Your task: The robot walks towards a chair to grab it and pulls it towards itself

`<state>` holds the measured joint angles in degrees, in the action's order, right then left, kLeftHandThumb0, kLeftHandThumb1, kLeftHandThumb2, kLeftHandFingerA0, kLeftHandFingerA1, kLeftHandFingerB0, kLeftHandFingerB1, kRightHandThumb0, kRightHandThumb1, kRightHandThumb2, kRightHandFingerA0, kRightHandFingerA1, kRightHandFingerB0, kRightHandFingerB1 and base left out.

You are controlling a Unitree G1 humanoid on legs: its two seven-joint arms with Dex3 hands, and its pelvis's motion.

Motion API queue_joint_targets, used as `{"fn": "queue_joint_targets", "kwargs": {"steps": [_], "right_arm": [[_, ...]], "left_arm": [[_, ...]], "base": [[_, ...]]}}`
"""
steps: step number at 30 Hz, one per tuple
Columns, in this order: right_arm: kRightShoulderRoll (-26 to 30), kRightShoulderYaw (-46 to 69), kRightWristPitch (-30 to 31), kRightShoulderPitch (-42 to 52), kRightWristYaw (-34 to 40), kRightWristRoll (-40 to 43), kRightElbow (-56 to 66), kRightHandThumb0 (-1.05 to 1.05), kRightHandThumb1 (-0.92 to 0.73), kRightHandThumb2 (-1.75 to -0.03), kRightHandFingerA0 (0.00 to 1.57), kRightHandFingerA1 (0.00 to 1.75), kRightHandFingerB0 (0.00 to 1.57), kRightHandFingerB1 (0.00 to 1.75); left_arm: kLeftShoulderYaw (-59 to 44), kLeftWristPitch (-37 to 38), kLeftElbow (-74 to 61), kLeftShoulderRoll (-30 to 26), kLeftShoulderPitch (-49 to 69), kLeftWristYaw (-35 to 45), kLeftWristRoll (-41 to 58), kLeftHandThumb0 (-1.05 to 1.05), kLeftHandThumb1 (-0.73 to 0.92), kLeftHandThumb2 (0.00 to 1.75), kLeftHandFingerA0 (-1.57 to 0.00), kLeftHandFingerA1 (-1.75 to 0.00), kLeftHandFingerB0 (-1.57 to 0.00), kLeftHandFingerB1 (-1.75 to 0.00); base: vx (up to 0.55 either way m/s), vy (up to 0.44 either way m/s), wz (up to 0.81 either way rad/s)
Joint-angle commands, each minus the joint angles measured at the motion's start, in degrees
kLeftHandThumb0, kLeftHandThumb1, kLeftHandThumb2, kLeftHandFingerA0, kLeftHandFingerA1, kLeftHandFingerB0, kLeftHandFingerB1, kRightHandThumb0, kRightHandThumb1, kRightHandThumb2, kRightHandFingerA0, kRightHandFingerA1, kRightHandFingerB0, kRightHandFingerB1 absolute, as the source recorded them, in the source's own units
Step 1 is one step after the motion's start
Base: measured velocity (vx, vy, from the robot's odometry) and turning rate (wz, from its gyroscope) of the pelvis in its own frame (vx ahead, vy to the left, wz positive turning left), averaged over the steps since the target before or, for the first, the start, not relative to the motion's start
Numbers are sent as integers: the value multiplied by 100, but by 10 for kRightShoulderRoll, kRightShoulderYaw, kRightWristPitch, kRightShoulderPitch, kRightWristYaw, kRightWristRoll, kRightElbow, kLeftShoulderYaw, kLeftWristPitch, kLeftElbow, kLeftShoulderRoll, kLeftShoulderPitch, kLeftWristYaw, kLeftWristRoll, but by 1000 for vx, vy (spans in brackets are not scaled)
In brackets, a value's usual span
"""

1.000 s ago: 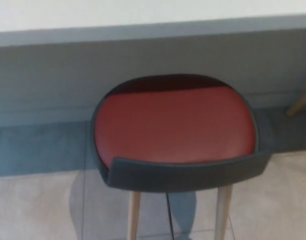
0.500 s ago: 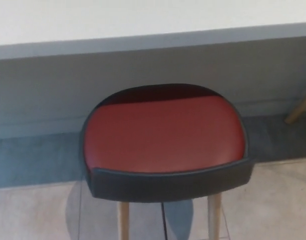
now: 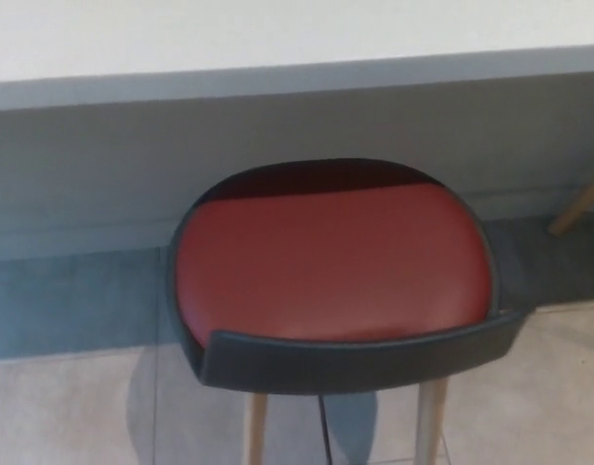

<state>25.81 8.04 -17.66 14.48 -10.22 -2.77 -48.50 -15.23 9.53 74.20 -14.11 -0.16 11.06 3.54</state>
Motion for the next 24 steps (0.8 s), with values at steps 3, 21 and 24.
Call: {"fn": "queue_joint_targets", "kwargs": {"steps": [3,21,24], "right_arm": [[7,2,8,2,-5,1,23,-86,-57,-87,0,2,0,4],[9,-31,1,-24,-1,-28,80,-95,-57,-87,0,4,0,0],[7,-34,3,-30,-11,-22,92,-89,-52,-85,0,8,0,4]], "left_arm": [[-2,23,-3,-14,-2,2,1,-79,34,67,-12,-95,-1,-77],[44,64,-33,-25,-28,-25,-28,-62,37,80,-15,-85,-7,-71],[69,78,-39,-25,-38,-22,-46,-68,45,49,0,-126,0,-84]], "base": [[-16,63,4],[0,0,0],[0,0,0]]}}
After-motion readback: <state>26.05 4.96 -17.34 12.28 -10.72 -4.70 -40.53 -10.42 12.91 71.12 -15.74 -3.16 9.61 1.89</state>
